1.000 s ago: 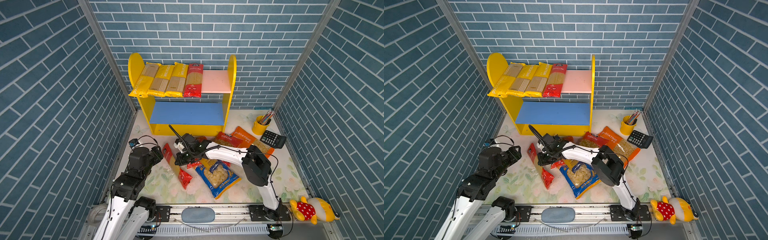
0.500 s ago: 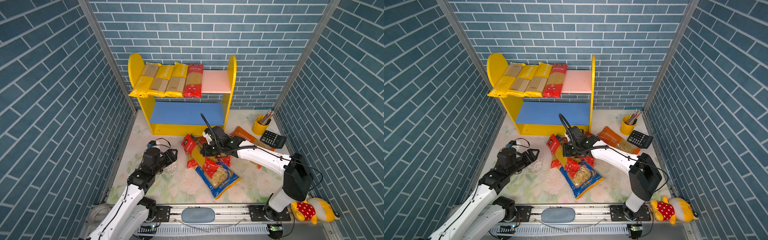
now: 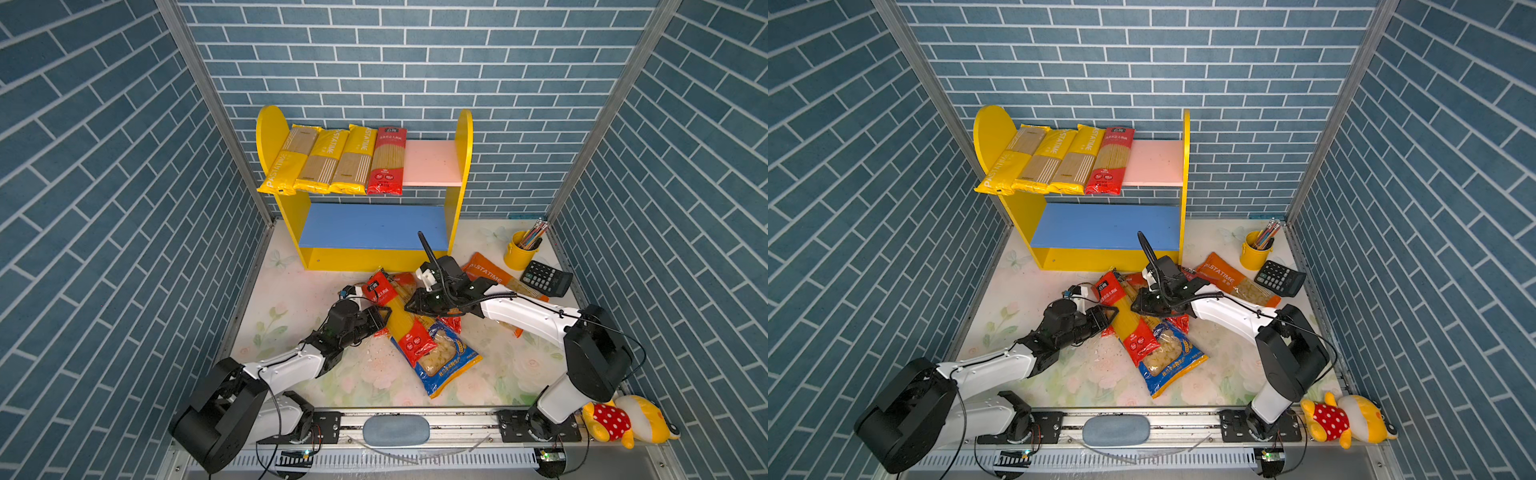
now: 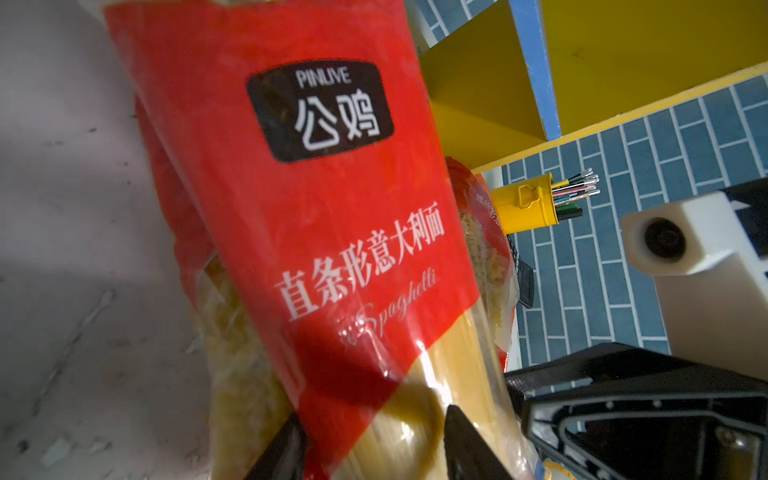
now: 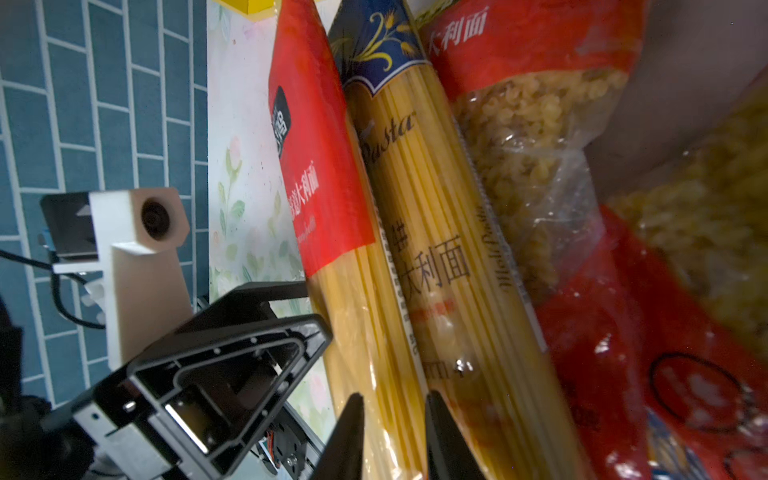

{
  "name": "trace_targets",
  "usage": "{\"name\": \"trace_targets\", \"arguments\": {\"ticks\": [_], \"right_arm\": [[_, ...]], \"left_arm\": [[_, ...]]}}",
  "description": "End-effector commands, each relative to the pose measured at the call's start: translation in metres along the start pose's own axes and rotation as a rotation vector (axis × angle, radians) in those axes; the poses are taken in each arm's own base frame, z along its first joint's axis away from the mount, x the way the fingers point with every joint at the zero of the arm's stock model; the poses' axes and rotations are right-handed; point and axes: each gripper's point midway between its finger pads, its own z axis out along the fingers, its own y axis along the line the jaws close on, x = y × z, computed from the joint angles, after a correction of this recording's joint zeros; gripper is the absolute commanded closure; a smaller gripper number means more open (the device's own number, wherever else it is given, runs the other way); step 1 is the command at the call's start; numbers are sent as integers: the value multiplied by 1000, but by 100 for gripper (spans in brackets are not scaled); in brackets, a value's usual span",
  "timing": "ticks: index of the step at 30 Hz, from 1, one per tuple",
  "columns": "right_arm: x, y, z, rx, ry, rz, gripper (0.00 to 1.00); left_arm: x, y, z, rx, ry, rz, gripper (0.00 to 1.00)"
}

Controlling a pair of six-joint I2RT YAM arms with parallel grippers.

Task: Place and organize the pasta boxes and bags onto the shelf
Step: 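Grasp a second red spaghetti pack with both grippers, then lift the second red pack upright with both grippers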

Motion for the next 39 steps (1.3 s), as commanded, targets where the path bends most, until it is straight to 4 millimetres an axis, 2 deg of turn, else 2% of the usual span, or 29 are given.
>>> {"name": "trace_targets", "arguments": {"ticks": [1,9,13,19,24,27,33,39], "right_arm": [[19,-6,1,-9,82,-14,64],[15,1,26,-52,111,-16,61],[8,7,32,-71,90,-25,64],[-1,18,32,-98,35,-50,91],[-7,34,9,-134,-28,-102,99],[-11,43,-5,-151,-70,-133,100],[-24,71,-44,-206,-173,-211,100],[-27,109,-91,-300,-245,-312,100]], "left_arm": [[-5,-20,1,95,-22,24,55],[-1,-17,6,94,-2,29,67],[0,-15,7,90,4,28,71],[-3,-25,3,117,9,25,71],[-14,-25,-17,106,-8,36,65],[-25,-29,-32,111,-32,47,59],[-46,-52,-61,164,-86,81,46],[-57,-87,-72,310,-117,73,22]]}}
